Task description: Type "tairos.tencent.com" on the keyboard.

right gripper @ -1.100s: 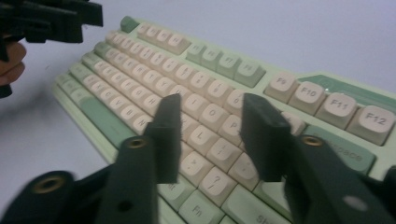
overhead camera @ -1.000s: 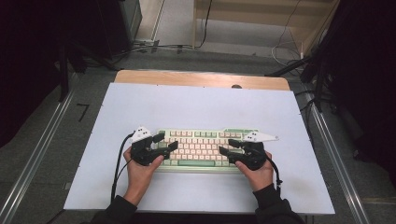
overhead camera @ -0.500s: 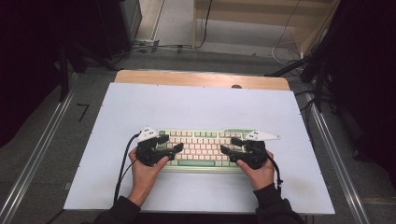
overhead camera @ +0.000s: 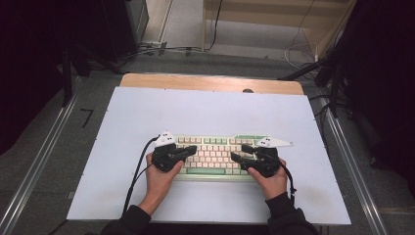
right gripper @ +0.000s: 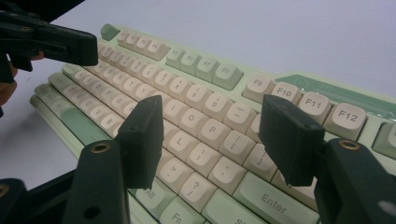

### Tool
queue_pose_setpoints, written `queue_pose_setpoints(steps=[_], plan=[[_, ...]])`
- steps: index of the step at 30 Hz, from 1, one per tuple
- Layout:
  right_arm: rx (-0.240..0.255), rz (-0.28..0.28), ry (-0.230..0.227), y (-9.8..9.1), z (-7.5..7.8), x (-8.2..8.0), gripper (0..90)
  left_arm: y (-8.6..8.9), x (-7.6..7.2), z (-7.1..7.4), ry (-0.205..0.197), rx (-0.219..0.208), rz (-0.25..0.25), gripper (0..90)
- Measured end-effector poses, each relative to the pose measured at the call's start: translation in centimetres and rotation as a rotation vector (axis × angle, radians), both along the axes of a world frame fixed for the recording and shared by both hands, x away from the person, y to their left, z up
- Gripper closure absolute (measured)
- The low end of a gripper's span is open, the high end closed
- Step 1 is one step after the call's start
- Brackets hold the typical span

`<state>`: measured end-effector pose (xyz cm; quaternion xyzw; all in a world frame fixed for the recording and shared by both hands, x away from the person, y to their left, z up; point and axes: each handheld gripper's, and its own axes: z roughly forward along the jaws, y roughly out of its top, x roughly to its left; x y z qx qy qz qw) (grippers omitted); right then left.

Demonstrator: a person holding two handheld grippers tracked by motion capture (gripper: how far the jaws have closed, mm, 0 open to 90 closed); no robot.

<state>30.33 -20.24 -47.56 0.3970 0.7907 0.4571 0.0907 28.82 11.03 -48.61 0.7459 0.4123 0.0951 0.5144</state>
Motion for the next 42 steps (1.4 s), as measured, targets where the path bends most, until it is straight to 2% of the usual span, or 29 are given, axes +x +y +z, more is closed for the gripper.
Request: queue_pose_setpoints(steps=[4,10,20,27,35,38,42], plan=[[0.001,0.005,-0.001,0.0,0.0,0.0,39.0,-0.7,0.3,0.0,-0.003,0.040,-0.030,90.0],[0.000,0.011,0.007,0.3,-0.1,0.0,39.6,-1.4,0.8,-0.1,0.004,0.090,-0.046,90.0],[0.001,0.016,0.006,0.3,-0.1,0.0,40.5,-1.9,1.6,-0.6,0.046,0.110,-0.038,90.0],[0.001,0.017,0.004,0.3,-0.1,0.0,40.8,-2.1,1.8,-0.7,0.055,0.122,-0.039,90.0],[-0.002,0.018,0.004,0.3,-0.1,0.0,41.2,-2.5,1.8,-0.9,0.065,0.164,-0.043,90.0],[-0.005,0.018,0.005,0.3,-0.1,0.0,41.2,-2.5,1.8,-0.8,0.062,0.161,-0.044,90.0],[-0.002,0.017,0.000,0.3,-0.1,0.0,41.2,-2.0,1.7,-0.3,0.051,0.100,-0.049,85.1]])
